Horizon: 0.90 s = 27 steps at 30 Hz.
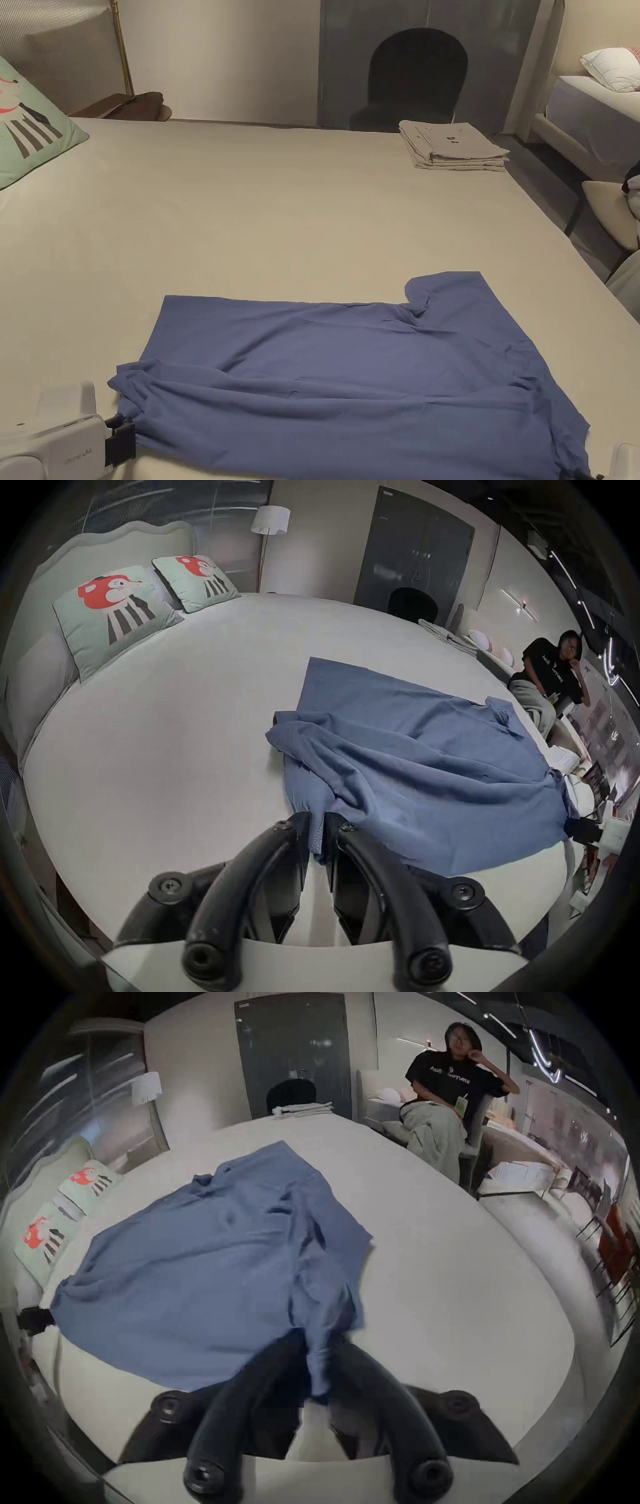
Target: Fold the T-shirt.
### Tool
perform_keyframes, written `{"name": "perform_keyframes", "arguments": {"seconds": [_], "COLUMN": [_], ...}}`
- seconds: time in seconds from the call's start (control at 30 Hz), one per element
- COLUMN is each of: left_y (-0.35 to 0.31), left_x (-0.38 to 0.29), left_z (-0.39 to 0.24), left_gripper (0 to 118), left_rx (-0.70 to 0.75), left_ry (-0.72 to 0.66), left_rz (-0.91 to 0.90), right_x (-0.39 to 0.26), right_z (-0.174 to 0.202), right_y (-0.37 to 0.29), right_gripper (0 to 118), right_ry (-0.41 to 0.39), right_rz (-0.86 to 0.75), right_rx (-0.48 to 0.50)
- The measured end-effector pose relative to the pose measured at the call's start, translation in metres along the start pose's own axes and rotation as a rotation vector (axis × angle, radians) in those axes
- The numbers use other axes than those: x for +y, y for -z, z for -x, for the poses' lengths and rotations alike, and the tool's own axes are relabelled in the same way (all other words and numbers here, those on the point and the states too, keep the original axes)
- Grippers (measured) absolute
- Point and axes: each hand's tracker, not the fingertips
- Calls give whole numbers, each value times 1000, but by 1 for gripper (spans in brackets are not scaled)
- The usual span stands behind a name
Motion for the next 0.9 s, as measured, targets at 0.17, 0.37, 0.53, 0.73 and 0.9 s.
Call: {"name": "perform_keyframes", "arguments": {"seconds": [0.17, 0.37, 0.53, 0.73, 0.9], "left_y": [-33, -79, -79, -69, -94], "left_x": [-8, -42, -73, -85, -67], "left_z": [9, 27, 43, 36, 24], "left_gripper": [7, 7, 7, 17, 104], "left_rx": [-21, 3, 24, 52, 86], "left_ry": [-58, -86, -111, -95, -72], "left_rz": [7, 17, 69, 60, -115], "right_x": [12, 0, -26, -41, -30], "right_z": [4, 4, 1, 3, 4], "right_y": [-41, -85, -78, -68, -95], "right_gripper": [9, 9, 9, 21, 98], "right_ry": [-24, -27, -54, -56, -58], "right_rz": [-28, 2, 69, 70, -117], "right_rx": [30, 72, 54, 27, 1]}}
